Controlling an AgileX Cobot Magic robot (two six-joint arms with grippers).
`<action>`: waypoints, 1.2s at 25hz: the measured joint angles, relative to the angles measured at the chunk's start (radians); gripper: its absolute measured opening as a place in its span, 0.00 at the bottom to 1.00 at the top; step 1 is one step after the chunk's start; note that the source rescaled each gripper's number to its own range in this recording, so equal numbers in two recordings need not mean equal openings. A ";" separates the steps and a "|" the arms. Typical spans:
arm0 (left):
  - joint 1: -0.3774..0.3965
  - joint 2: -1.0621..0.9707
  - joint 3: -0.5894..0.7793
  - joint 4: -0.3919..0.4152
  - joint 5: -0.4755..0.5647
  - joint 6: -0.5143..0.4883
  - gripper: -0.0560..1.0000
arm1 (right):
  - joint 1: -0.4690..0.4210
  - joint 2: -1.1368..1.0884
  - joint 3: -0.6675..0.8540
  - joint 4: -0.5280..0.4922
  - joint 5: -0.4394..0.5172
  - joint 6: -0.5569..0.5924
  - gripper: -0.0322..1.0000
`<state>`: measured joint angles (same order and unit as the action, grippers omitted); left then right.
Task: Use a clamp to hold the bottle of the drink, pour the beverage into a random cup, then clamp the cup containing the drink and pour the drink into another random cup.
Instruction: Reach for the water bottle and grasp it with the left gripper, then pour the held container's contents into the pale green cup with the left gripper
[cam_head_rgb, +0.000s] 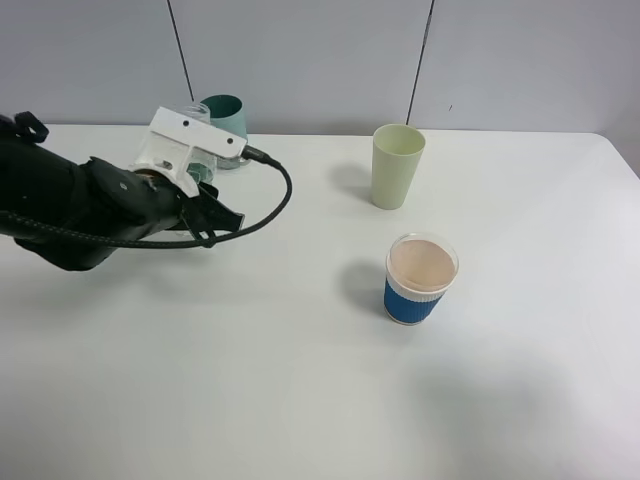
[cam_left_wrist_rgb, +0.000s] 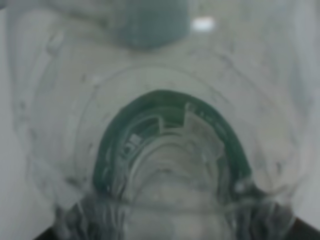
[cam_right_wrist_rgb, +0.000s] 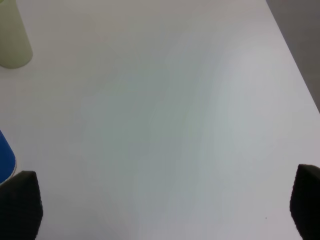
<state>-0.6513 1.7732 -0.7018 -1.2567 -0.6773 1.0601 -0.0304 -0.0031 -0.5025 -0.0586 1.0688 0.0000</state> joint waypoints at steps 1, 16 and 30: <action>-0.001 0.000 -0.014 -0.033 0.000 0.020 0.05 | 0.000 0.000 0.000 0.000 0.000 0.000 1.00; -0.065 0.006 -0.209 -0.313 -0.035 0.321 0.05 | 0.000 0.000 0.000 0.000 0.000 0.000 1.00; -0.140 0.175 -0.476 -0.485 -0.278 0.807 0.05 | 0.000 0.000 0.000 0.000 0.000 0.000 1.00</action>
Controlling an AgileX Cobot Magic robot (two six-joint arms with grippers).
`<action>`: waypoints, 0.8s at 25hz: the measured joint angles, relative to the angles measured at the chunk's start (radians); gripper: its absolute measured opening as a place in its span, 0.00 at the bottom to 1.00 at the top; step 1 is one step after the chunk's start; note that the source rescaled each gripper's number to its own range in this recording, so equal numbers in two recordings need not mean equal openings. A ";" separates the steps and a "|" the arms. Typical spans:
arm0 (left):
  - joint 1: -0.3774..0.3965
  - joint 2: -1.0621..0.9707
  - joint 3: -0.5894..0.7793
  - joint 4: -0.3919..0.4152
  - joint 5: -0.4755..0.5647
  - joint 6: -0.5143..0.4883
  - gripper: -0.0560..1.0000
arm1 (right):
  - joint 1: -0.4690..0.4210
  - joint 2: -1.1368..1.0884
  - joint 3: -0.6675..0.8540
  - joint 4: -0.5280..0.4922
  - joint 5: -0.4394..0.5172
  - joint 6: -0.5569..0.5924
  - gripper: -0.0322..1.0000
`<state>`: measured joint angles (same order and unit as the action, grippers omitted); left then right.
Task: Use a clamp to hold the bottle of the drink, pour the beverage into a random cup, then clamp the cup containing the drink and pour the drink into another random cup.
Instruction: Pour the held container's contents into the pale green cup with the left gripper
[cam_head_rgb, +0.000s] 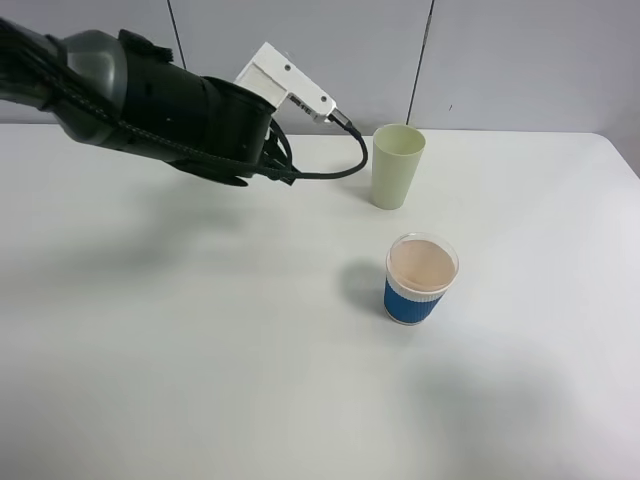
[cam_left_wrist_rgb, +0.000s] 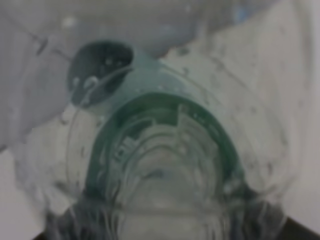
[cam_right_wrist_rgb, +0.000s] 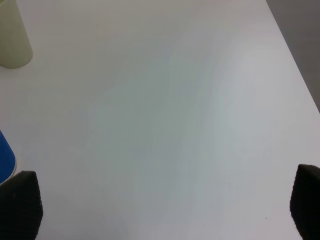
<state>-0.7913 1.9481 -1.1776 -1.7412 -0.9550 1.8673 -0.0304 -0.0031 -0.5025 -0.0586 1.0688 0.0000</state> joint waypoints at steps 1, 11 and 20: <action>-0.005 0.015 -0.020 0.000 -0.018 0.019 0.05 | 0.000 0.000 0.000 0.000 0.000 0.000 1.00; -0.045 0.155 -0.194 -0.007 -0.181 0.149 0.05 | 0.000 0.000 0.000 0.000 0.000 0.000 1.00; -0.051 0.242 -0.346 -0.012 -0.249 0.303 0.05 | 0.000 0.000 0.000 0.000 0.000 0.000 1.00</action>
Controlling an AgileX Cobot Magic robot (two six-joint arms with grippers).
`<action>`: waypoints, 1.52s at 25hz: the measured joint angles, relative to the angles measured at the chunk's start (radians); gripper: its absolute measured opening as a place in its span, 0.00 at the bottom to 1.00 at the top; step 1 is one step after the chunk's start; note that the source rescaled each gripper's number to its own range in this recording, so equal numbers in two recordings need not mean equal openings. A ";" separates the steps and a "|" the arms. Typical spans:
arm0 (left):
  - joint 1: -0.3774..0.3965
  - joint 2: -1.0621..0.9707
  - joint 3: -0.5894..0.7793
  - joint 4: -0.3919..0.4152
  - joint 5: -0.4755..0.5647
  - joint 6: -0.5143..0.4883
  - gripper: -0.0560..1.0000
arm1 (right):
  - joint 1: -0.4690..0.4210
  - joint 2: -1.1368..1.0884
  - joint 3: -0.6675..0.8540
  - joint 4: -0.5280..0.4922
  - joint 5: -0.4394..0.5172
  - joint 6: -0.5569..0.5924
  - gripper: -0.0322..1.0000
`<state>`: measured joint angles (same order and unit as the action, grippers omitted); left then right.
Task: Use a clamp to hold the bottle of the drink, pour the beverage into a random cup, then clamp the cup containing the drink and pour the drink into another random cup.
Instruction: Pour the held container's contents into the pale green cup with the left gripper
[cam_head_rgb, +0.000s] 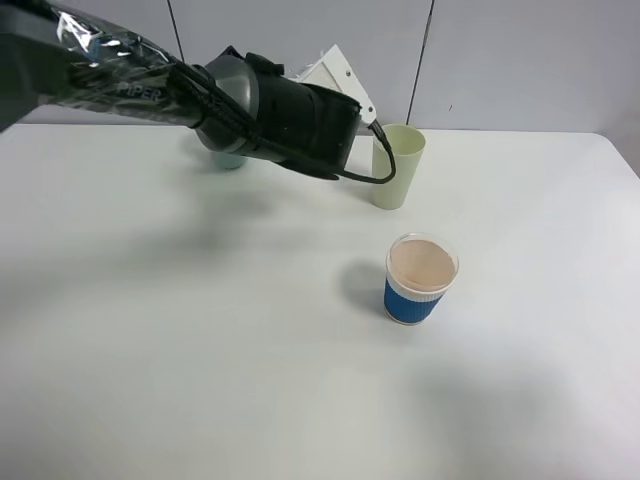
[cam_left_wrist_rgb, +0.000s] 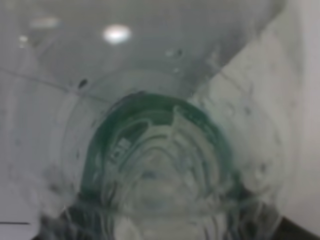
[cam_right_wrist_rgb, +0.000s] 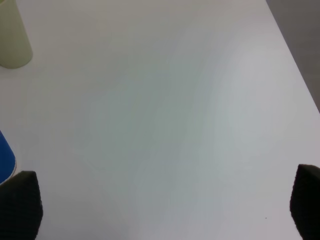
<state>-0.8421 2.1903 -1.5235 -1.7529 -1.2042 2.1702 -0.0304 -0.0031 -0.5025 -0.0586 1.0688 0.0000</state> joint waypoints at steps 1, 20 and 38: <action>-0.001 0.010 -0.015 0.000 0.000 0.021 0.05 | 0.000 0.000 0.000 0.000 0.000 0.000 1.00; -0.008 0.161 -0.225 -0.003 -0.008 0.205 0.05 | 0.000 0.000 0.000 0.000 0.000 0.000 1.00; -0.007 0.186 -0.226 0.221 -0.007 0.229 0.05 | 0.000 0.000 0.000 0.000 0.000 0.000 1.00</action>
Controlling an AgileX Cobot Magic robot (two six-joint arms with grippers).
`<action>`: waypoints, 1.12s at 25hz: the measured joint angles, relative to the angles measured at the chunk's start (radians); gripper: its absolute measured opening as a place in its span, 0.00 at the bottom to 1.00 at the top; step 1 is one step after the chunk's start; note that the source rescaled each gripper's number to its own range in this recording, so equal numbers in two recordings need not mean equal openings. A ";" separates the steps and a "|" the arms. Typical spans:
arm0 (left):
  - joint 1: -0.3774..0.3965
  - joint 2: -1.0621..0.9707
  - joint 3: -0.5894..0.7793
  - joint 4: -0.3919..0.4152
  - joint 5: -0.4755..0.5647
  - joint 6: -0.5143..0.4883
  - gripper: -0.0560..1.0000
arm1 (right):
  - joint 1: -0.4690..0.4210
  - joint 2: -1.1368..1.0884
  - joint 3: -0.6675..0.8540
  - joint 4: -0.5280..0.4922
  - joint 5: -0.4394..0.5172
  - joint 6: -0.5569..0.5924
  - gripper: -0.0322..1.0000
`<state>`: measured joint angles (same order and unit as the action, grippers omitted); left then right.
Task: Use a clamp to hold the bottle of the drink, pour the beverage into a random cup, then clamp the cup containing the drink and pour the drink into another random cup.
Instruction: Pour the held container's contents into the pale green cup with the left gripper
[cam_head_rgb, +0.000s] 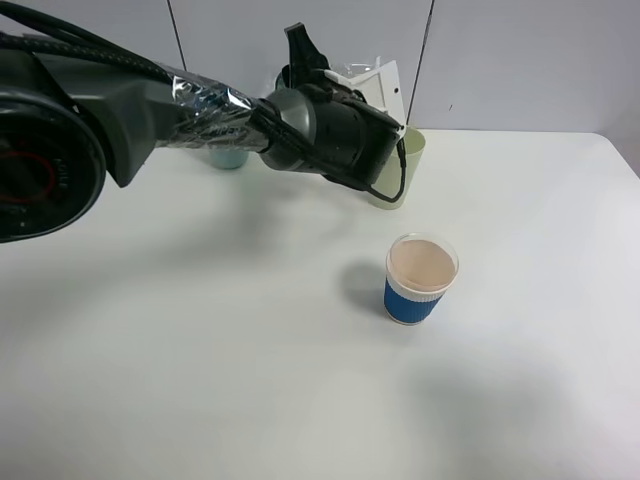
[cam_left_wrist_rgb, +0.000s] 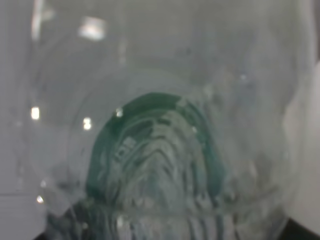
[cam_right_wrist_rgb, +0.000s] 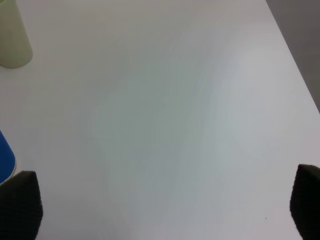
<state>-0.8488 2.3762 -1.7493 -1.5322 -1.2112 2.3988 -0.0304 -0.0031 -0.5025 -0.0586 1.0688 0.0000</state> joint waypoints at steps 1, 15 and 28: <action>0.000 0.009 0.000 0.012 0.000 0.000 0.05 | 0.000 0.000 0.000 0.000 0.000 0.000 1.00; 0.000 0.044 0.000 0.085 0.002 0.038 0.05 | 0.000 0.000 0.000 0.000 0.000 0.000 1.00; 0.000 0.044 0.000 0.182 0.003 0.049 0.05 | 0.000 0.000 0.000 0.000 0.000 0.000 1.00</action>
<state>-0.8488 2.4203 -1.7493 -1.3499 -1.2083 2.4478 -0.0304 -0.0031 -0.5025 -0.0586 1.0688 0.0000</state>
